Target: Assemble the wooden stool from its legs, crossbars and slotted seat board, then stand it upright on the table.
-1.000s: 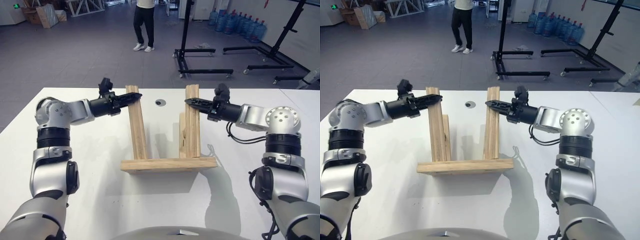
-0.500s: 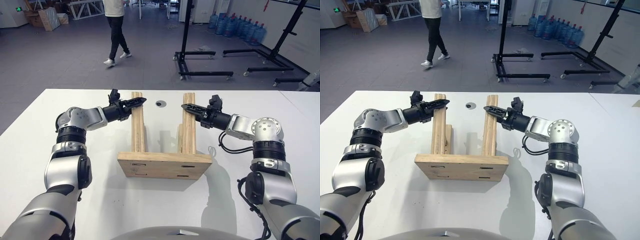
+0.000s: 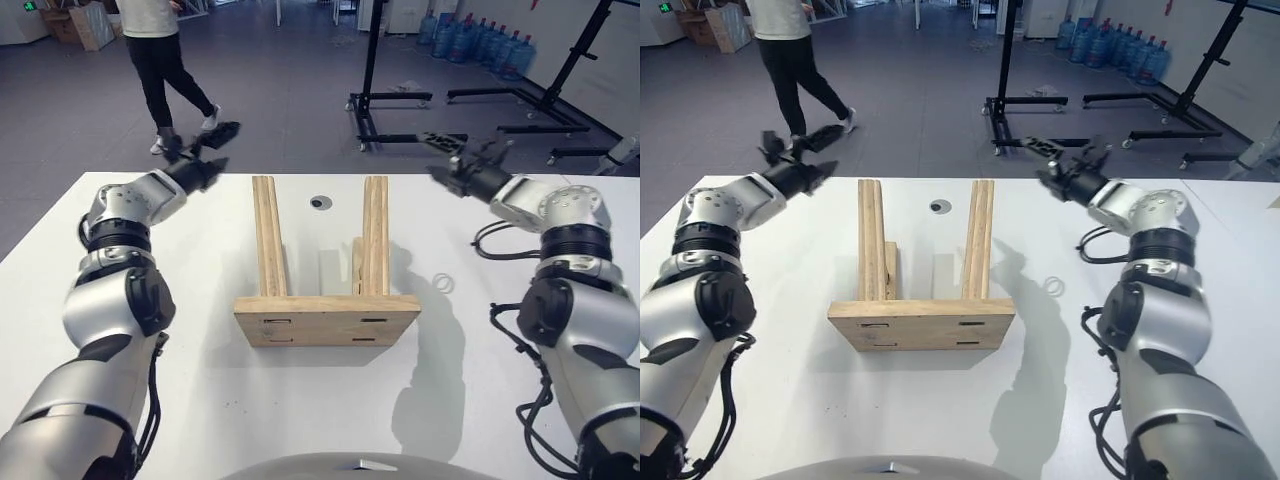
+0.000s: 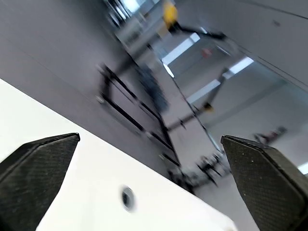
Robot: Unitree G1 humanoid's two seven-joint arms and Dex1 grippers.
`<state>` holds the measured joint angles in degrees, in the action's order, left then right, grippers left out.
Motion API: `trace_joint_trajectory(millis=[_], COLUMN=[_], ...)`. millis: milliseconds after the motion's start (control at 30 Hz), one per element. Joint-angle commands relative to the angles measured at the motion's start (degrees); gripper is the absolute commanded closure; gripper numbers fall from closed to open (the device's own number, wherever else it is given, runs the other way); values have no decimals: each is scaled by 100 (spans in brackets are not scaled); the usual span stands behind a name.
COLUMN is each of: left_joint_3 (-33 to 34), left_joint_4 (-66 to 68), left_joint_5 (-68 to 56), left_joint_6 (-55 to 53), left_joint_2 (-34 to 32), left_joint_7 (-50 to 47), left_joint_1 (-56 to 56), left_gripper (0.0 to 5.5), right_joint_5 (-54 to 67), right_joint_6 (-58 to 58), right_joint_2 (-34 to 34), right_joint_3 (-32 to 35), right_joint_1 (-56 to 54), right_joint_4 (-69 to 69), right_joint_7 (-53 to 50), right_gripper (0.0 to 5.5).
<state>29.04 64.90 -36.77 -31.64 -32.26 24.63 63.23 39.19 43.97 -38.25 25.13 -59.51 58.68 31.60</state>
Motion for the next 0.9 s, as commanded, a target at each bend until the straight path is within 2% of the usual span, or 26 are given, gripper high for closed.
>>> trace_joint_trajectory(millis=[33,67,100,133,167,200,267,300,367,500,600,900], left_joint_3=[-1581,-1524,-1135,-717,-515,-632,-1480,-1855,-2149,-2387,-2617,-2717], left_joint_4=[-622,-1646,-2731,-3830,-4680,-5379,-6460,-6864,-7410,-7800,-8221,-7578], left_joint_5=[2115,2042,1787,1303,846,390,41,195,482,911,893,1386], left_joint_6=[2945,3342,3893,4002,3385,2791,2096,2190,2249,2496,2391,2612], left_joint_2=[-2065,-2616,-2915,-3039,-2874,-2625,-2249,-2120,-1809,-1271,-1306,-1159], left_joint_7=[2388,4051,5466,6319,6596,6429,5882,5677,5217,4701,4812,4449], left_joint_1=[-2263,-4158,-6205,-8020,-8504,-8320,-7465,-7288,-7131,-7155,-7461,-7150], left_gripper=[12,12,12,12,12,12,12,12,12,12,12,12], right_joint_5=[-1303,-1627,-1860,-1909,-1676,-1399,-1080,-1085,-1135,-1302,-1410,-1382], right_joint_6=[-1763,-2546,-3319,-3898,-3956,-3890,-3594,-3498,-3387,-3291,-3159,-2929], right_joint_2=[-1750,-2064,-2118,-1942,-1577,-1325,-1213,-1188,-968,-427,-243,-256], right_joint_3=[-515,-312,159,685,1073,1016,6,-523,-1073,-1576,-2033,-2064], right_joint_1=[2464,4150,5839,7209,8148,8551,8291,8026,7867,7838,7749,7162], right_joint_4=[-1127,-2082,-3036,-3893,-4784,-5475,-6211,-6444,-6966,-7426,-7635,-7283], right_joint_7=[1708,2484,3234,3916,4385,4553,4388,4267,4132,3731,3525,3143], right_gripper=[10,10,10,10,10,10,10,10,10,10,10,10])
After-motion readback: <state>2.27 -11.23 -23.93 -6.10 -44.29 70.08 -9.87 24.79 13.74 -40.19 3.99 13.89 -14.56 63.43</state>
